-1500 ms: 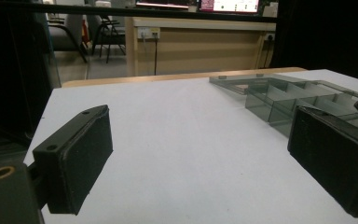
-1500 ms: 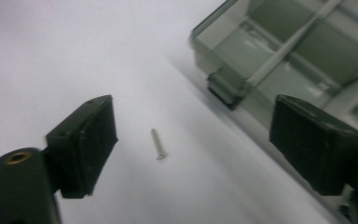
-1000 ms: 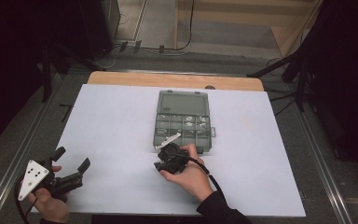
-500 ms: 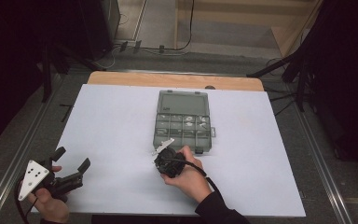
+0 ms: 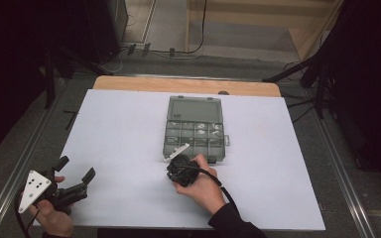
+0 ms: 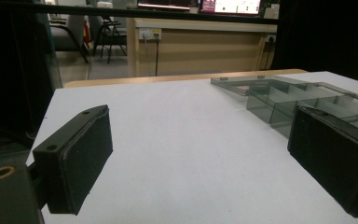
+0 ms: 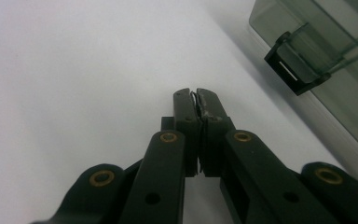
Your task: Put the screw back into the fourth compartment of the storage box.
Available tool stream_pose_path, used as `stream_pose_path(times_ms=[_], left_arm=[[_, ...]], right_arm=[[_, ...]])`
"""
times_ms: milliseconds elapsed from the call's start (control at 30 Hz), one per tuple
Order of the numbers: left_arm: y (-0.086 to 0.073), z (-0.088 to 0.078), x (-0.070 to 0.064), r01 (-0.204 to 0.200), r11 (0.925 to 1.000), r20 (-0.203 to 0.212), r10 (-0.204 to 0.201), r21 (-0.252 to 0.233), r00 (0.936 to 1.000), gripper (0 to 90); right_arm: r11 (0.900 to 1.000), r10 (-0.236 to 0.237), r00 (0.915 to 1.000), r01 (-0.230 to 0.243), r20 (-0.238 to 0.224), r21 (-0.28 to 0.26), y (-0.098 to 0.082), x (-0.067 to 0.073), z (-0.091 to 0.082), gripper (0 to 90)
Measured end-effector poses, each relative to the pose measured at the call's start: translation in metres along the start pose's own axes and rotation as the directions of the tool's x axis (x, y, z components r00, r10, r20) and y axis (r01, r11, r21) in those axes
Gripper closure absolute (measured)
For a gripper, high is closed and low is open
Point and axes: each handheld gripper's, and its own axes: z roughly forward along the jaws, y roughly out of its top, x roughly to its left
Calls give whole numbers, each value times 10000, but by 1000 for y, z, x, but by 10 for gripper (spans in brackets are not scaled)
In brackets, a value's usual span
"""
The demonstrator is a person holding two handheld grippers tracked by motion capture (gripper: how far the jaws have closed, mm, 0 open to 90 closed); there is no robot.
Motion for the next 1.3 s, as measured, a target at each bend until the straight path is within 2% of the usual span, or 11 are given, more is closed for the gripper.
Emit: stream_pose_path(times_ms=[500, 833, 1300], left_arm=[[0, 1, -1, 4, 10000, 12, -4, 6, 10000, 65], [0, 1, -1, 9, 10000, 39, -8, -60, 10000, 65], [0, 1, -1, -20, 10000, 72, 20, -42, 10000, 65]], right_arm=[[9984, 245, 9997, -244, 20, -501, 2, -11, -26, 900], [9954, 468, 9989, -461, 60, -839, 3, -25, -44, 900], [9892, 858, 9956, -807, 370, -1223, 4, -48, -66, 900]])
